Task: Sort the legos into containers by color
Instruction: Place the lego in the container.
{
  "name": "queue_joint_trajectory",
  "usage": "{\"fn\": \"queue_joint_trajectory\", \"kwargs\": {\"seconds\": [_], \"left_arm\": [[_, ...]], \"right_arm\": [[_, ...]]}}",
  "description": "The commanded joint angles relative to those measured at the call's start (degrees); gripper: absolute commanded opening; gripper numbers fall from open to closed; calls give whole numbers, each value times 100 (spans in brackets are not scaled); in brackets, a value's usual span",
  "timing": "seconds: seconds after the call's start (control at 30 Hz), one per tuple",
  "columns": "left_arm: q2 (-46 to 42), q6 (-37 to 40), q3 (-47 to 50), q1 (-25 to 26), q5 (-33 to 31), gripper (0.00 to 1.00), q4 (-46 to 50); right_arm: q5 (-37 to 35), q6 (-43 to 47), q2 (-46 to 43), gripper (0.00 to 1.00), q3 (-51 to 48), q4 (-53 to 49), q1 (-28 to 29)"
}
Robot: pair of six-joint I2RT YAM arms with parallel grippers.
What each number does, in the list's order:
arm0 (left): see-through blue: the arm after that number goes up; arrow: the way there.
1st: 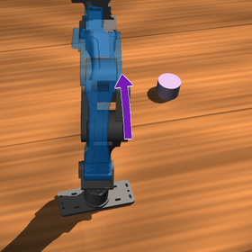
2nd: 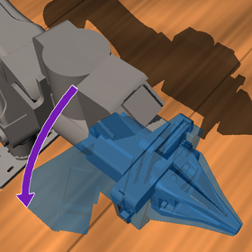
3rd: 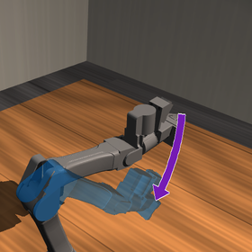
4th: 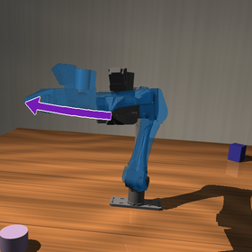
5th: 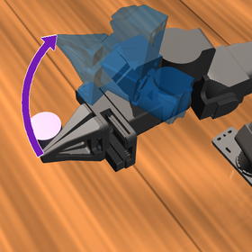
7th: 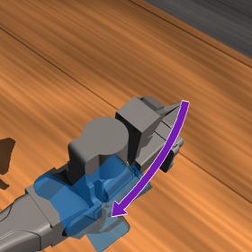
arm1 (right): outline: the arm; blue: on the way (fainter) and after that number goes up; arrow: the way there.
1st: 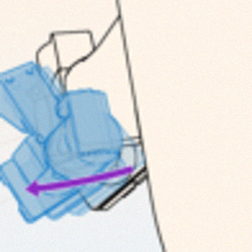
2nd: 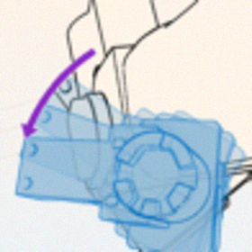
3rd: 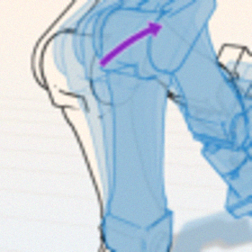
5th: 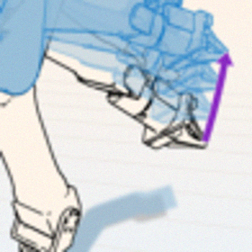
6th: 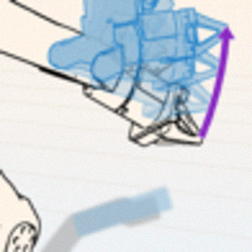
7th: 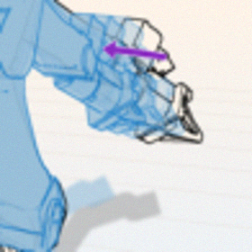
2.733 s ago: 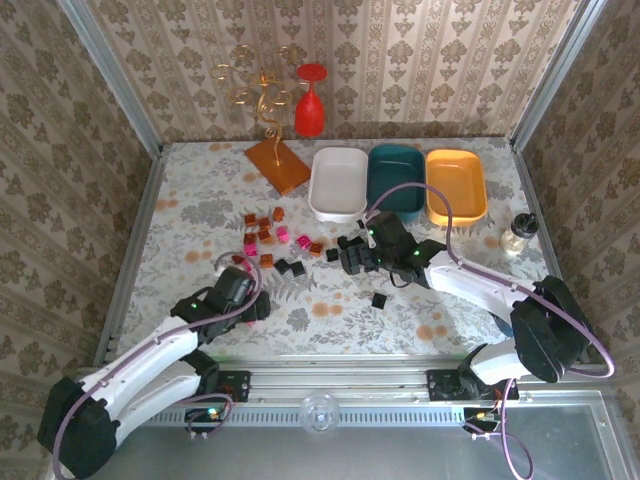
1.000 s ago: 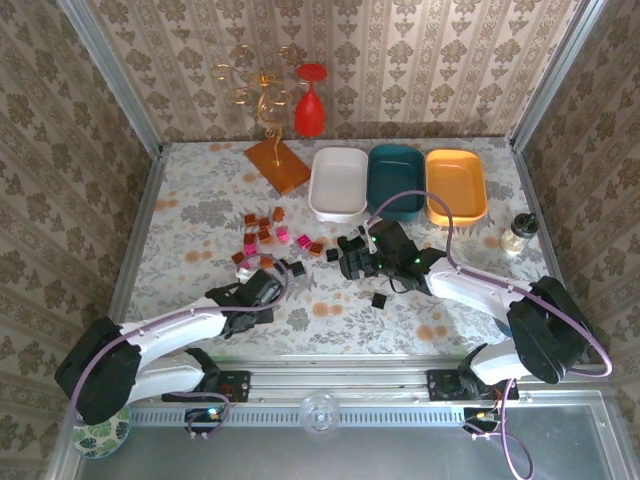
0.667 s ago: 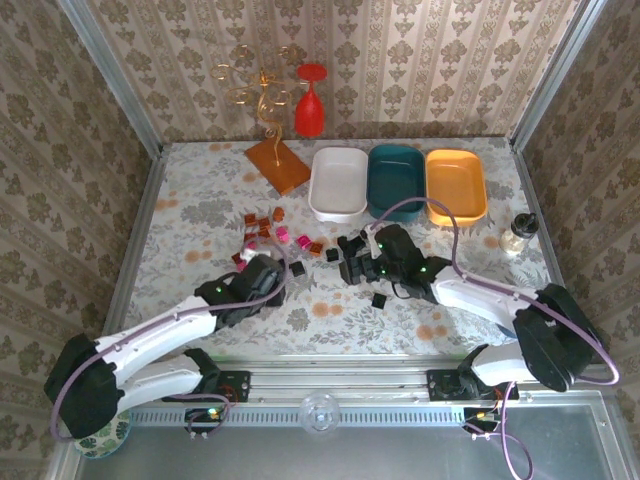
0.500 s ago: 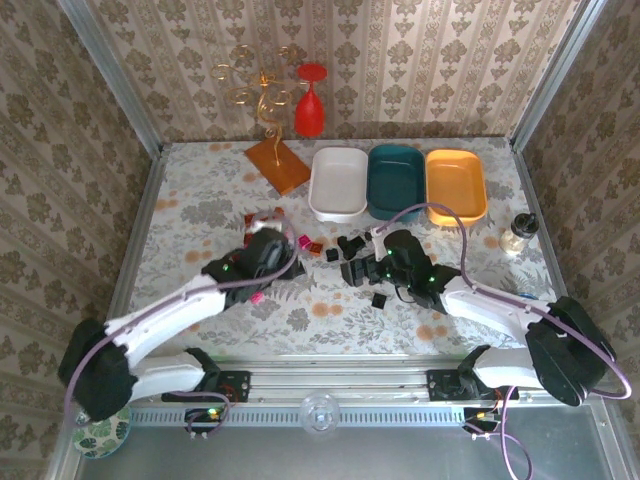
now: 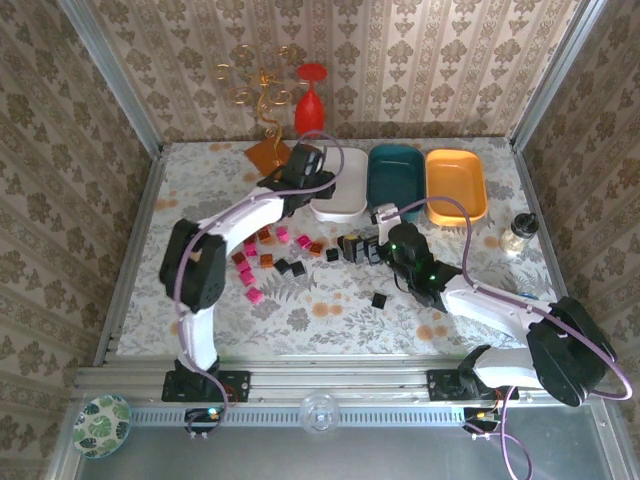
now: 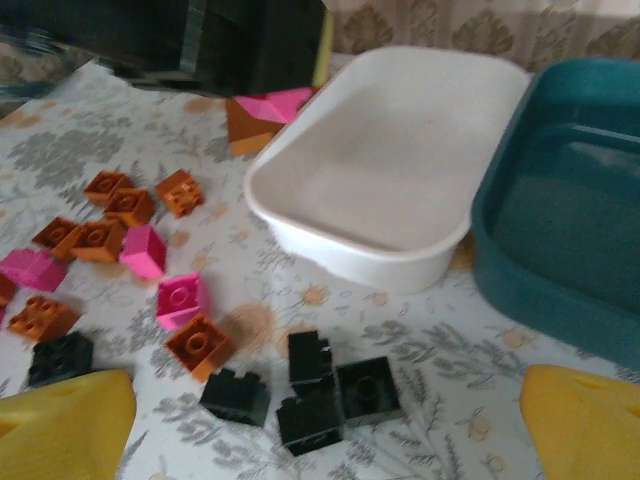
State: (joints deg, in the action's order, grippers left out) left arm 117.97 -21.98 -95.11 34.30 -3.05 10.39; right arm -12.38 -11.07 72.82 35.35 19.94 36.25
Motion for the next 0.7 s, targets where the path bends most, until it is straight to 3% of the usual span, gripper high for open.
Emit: {"fn": "queue_joint_trajectory", "kwargs": {"seconds": [0.0, 0.1, 0.23, 0.33, 0.43, 0.67], "left_arm": [[876, 440, -1118, -132, 44, 32, 409], [1805, 672, -2506, -152, -4, 34, 866], [2815, 856, -4506, -178, -199, 49, 2006], [2650, 886, -4766, -152, -292, 63, 2383], [1701, 991, -3592, -62, -331, 70, 2171], [-2278, 724, 1995, 64, -500, 75, 273]], "right_arm": [[-441, 79, 57, 100, -258, 435, -13], [-412, 122, 13, 100, -343, 375, -13], [-413, 132, -165, 100, -497, 456, -13], [-440, 111, -281, 100, -531, 380, -13], [-434, 40, -394, 100, -533, 251, -13], [-337, -88, -577, 100, -576, 170, -13]]}}
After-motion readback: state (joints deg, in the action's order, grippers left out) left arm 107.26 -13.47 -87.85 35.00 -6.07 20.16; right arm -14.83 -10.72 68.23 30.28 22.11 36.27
